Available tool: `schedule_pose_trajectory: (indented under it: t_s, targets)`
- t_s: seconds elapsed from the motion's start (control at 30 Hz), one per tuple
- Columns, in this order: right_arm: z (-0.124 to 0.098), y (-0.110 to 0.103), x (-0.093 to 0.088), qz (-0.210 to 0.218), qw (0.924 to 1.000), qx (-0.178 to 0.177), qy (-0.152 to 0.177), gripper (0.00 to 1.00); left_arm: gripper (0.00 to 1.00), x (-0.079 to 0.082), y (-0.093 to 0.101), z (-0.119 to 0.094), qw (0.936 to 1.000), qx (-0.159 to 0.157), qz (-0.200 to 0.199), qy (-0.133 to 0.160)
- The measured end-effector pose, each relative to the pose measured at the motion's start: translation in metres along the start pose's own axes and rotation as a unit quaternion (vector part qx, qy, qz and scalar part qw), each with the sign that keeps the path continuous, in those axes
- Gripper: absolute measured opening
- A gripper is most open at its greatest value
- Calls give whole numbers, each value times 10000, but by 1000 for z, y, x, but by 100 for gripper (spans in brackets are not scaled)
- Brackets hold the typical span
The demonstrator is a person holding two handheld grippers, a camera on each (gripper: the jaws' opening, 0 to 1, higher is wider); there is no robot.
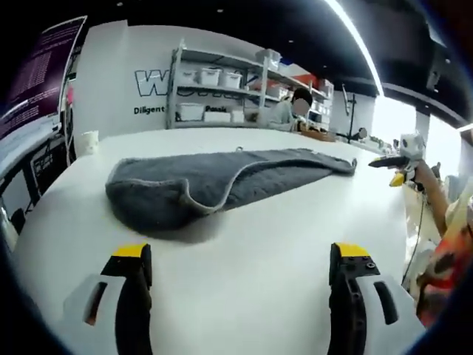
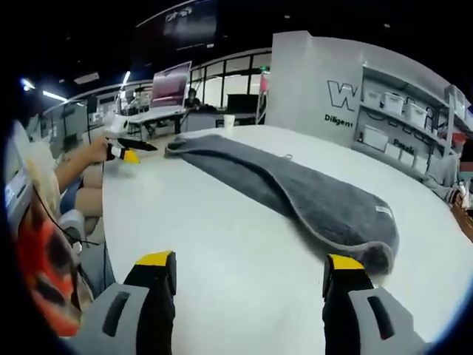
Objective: Open the folded towel by lifting each exposed corner and separating the folded layers until the towel lies flat within the target outline without major curled edges
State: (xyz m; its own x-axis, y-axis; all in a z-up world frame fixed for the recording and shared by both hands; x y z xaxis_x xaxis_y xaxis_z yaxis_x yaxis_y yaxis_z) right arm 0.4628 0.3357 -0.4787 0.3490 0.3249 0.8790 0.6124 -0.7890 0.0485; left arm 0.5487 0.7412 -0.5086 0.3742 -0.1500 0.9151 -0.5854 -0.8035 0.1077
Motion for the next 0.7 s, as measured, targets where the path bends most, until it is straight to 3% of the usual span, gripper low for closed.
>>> schedule_pose_trajectory:
  t_s: [0.17,0.43,0.53,0.7]
  targets:
    - [22,-3,17,-222,9994,264,24,69,98,-4,1,-7,10000,23,12,-80]
    - [65,-5,55,-621,9963,588,114,57,98,4,13,-17,9997,8,226,-42]
    - [90,-5,75,-743,9938,797,223,56,97,7,23,-22,9997,-77,245,3]
    - [125,-11,88,-1020,9892,1031,193,53,98,11,45,-30,9986,-246,471,-6]
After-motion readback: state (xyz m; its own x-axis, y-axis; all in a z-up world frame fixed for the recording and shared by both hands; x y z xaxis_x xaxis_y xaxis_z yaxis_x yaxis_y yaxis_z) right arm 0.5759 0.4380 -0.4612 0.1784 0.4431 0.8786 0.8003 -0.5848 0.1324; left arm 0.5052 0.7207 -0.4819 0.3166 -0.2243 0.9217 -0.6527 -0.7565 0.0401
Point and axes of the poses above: the point that each gripper's makers call its tool centre point, and the gripper's own axes: z roughly forward along the fingers, y roughly to its right, x roughly out of its top, the point moved 1 cm from there along -z, roughly backward along the fingers, and after that the axes turned 2 degrees about x, right-handed, at the moved point
